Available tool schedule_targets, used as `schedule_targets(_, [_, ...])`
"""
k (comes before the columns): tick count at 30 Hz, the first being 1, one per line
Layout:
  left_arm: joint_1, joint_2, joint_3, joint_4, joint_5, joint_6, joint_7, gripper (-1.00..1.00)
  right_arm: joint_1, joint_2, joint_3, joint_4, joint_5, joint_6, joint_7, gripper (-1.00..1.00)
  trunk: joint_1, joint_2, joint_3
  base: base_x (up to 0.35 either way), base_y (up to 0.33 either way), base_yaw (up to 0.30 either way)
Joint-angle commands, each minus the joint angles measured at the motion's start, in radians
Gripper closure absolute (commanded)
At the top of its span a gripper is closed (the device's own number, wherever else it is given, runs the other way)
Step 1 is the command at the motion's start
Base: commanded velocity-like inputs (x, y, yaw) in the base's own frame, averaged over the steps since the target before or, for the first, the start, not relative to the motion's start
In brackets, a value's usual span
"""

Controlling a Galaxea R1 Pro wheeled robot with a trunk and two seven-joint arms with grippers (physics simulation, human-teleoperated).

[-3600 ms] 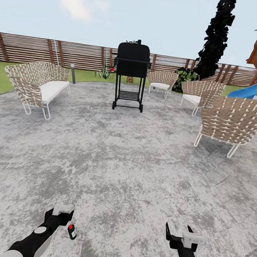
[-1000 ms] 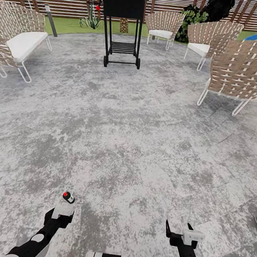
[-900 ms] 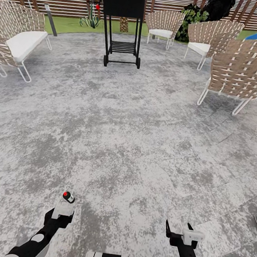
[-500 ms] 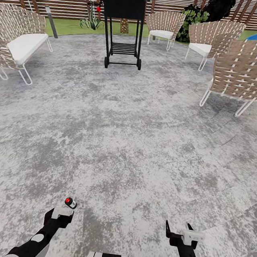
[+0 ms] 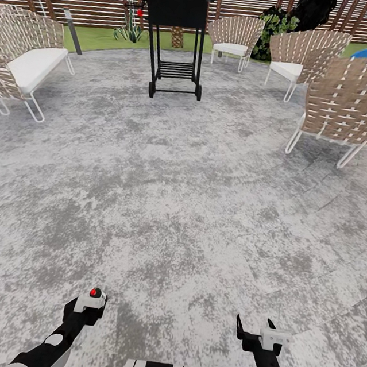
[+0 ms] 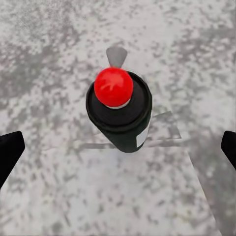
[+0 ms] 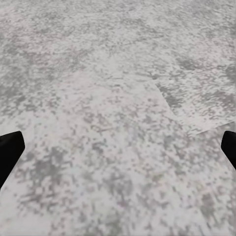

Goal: In the garden, pick up the pesticide atomizer on the floor and spray pesticide onto both trees until each tree trunk is fully covered.

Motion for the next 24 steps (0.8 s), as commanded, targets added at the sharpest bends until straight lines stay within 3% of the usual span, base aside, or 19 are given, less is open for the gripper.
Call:
schedule_targets(1, [0.000,0.000,0.000,0.000,0.000,0.000,0.000,-1.00,0.000,0.000,0.000,0.000,0.000,0.000,0.000,-1.00,0.000,0.000,0.000,0.055,0.000,0.000])
schedule_targets(12, [0.000,0.000,0.001,0.000,0.000,0.000,0.000,-1.00,0.000,0.000,-0.001,-0.001,0.000,0.000,0.000,-1.00,0.000,0.000,0.000,0.085,0.000,0.000])
schedule_targets(21, [0.000,0.000,0.002,0.000,0.000,0.000,0.001,-1.00,0.000,0.000,-0.002,-0.002,0.000,0.000,0.000,-1.00,0.004,-0.002,-0.045,0.001,0.000,0.000])
schedule_targets(24, [0.000,0.001,0.002,0.000,0.000,0.000,0.001,-1.00,0.000,0.000,-0.002,-0.002,-0.001,0.000,0.000,-1.00,0.004,-0.002,-0.049,0.000,0.000,0.000])
